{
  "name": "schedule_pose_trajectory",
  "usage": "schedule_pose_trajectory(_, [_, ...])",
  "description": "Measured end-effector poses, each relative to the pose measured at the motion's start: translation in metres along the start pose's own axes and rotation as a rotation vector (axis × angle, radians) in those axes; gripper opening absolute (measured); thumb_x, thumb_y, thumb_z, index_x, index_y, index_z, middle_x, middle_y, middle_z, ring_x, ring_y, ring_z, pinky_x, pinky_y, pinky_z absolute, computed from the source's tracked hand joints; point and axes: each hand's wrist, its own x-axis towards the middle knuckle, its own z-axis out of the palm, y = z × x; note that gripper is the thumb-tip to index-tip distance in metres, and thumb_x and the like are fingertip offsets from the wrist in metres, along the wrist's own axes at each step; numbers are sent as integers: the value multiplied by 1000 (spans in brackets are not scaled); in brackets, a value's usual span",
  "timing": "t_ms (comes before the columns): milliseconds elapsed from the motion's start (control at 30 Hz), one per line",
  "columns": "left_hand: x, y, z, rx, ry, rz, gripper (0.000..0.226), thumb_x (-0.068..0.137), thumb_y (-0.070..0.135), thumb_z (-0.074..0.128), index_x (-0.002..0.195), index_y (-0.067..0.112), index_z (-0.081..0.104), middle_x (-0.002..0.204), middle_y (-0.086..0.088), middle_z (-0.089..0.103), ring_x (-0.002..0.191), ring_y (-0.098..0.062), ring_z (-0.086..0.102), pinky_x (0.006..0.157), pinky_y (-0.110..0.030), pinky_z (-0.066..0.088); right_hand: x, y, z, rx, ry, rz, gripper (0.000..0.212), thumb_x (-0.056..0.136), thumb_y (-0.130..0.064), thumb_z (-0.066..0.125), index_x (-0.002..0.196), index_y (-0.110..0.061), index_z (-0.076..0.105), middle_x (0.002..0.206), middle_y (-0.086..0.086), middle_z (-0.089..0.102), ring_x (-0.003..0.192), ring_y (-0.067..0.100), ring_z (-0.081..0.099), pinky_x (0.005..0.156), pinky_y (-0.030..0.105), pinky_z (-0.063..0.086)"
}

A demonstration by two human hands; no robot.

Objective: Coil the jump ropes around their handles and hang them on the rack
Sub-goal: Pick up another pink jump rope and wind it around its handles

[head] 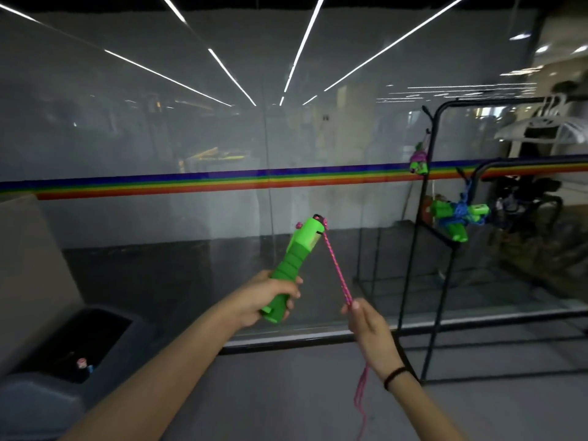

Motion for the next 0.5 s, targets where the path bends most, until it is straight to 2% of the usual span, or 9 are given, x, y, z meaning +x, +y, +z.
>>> schedule_pose_trajectory(33, [5, 0, 2, 9, 37, -8, 18, 71, 1, 63, 86, 10, 58, 54, -5, 50, 40, -11, 48, 41, -19, 41, -3, -7, 2, -272, -16, -91, 28, 94, -42, 35, 86, -23, 55, 54, -5, 49, 53, 18, 51, 52, 29, 33])
schedule_pose_trajectory(100, [13, -2, 8, 204, 164, 14, 7, 75, 7, 62, 75, 13, 57, 52, -8, 53, 42, -15, 53, 45, -22, 39, -4, -31, 7, -738, -211, -193, 26, 97, -35, 33, 103, -20, 53, 81, 10, 65, 83, 36, 61, 64, 37, 41])
schedule_pose_trajectory(133, [16, -3, 11, 394, 218, 37, 7, 73, 18, 63, 72, 14, 57, 60, -13, 60, 52, -23, 61, 50, -24, 40, -3, -50, 9, -873, -313, -224, 28, 97, -35, 33, 108, -20, 53, 96, 15, 66, 94, 38, 59, 71, 38, 44])
schedule_pose_trajectory(167, [18, -5, 14, 641, 255, 49, 17, 71, 29, 62, 77, 14, 59, 76, -17, 67, 71, -30, 67, 57, -28, 42, -1, -69, 10, -953, -381, -274, 30, 96, -37, 34, 110, -20, 55, 105, 16, 65, 100, 38, 58, 75, 39, 45])
schedule_pose_trajectory(233, [21, -14, 13, 1187, 273, 78, 33, 73, 37, 61, 101, 20, 56, 107, -12, 67, 101, -34, 63, 74, -34, 46, 11, -98, 8, -1030, -462, -395, 29, 94, -37, 39, 104, -19, 60, 107, 15, 65, 100, 35, 58, 75, 38, 45])
schedule_pose_trajectory(300, [23, -24, 7, 1476, 175, 227, 39, 75, 28, 61, 112, 24, 48, 114, -7, 63, 106, -33, 59, 79, -35, 44, 33, -108, -1, -1036, -480, -430, 27, 90, -39, 46, 92, -22, 66, 97, 10, 68, 93, 31, 61, 70, 34, 44])
schedule_pose_trajectory(367, [23, -31, -5, 1549, -14, 401, 40, 74, 25, 60, 112, 27, 47, 110, -3, 63, 104, -30, 59, 77, -34, 45, 50, -105, -12, -945, -505, -388, 26, 86, -44, 53, 85, -23, 69, 85, 3, 71, 81, 20, 63, 67, 28, 43])
schedule_pose_trajectory(433, [25, -34, -21, 1497, -178, 587, 40, 71, 24, 58, 109, 31, 47, 106, 3, 63, 100, -24, 60, 75, -34, 50, 60, -92, -16, -679, -571, -296, 21, 82, -37, 65, 74, -18, 72, 66, -4, 69, 59, 1, 57, 59, 17, 39])
schedule_pose_trajectory(500, [27, -26, -28, 1359, -207, 780, 40, 69, 25, 58, 107, 33, 47, 101, 8, 62, 96, -15, 60, 73, -32, 51, 62, -80, -28, -278, -571, -156, 16, 78, -22, 71, 63, -18, 69, 50, -13, 61, 48, -6, 48, 52, 9, 34])
